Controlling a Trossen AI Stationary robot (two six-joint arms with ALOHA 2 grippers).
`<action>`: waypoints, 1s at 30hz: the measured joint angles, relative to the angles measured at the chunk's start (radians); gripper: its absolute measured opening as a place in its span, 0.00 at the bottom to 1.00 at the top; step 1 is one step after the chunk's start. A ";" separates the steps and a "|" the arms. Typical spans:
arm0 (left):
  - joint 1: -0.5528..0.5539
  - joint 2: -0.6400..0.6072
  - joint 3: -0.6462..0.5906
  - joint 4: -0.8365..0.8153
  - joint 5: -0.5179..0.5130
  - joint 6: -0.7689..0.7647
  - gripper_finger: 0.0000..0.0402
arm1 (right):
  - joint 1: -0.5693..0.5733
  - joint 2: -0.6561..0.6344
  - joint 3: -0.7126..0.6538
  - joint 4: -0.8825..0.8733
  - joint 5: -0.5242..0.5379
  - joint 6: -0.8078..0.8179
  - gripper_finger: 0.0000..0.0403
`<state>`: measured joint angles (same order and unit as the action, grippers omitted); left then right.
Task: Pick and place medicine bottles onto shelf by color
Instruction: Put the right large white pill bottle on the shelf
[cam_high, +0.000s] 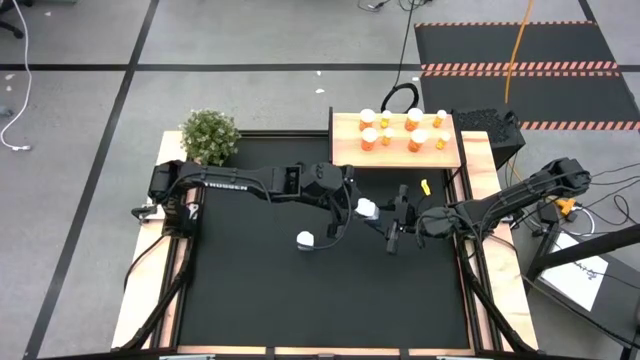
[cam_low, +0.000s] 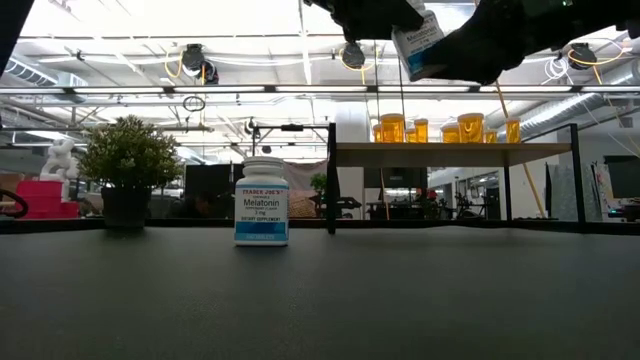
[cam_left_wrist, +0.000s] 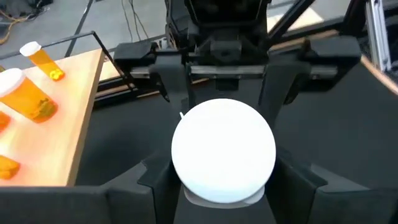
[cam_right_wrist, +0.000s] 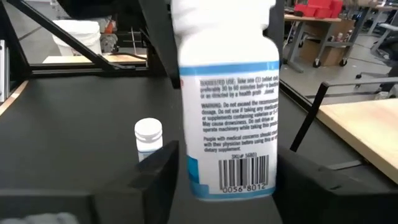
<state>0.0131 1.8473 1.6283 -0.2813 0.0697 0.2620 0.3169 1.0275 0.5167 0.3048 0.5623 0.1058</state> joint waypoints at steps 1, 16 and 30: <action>0.002 -0.007 -0.001 -0.008 -0.001 0.015 0.47 | 0.000 0.000 0.000 0.002 0.002 -0.002 0.57; 0.208 -0.089 0.152 -0.213 -0.011 0.118 0.45 | -0.002 -0.001 0.000 -0.066 0.065 -0.044 0.71; 0.491 -0.085 0.361 -0.302 0.112 0.270 0.42 | -0.047 -0.001 -0.001 -0.060 0.065 -0.239 0.69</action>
<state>0.5043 1.7626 1.9896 -0.5832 0.1817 0.5319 0.2703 1.0267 0.5159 0.2451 0.6277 -0.1333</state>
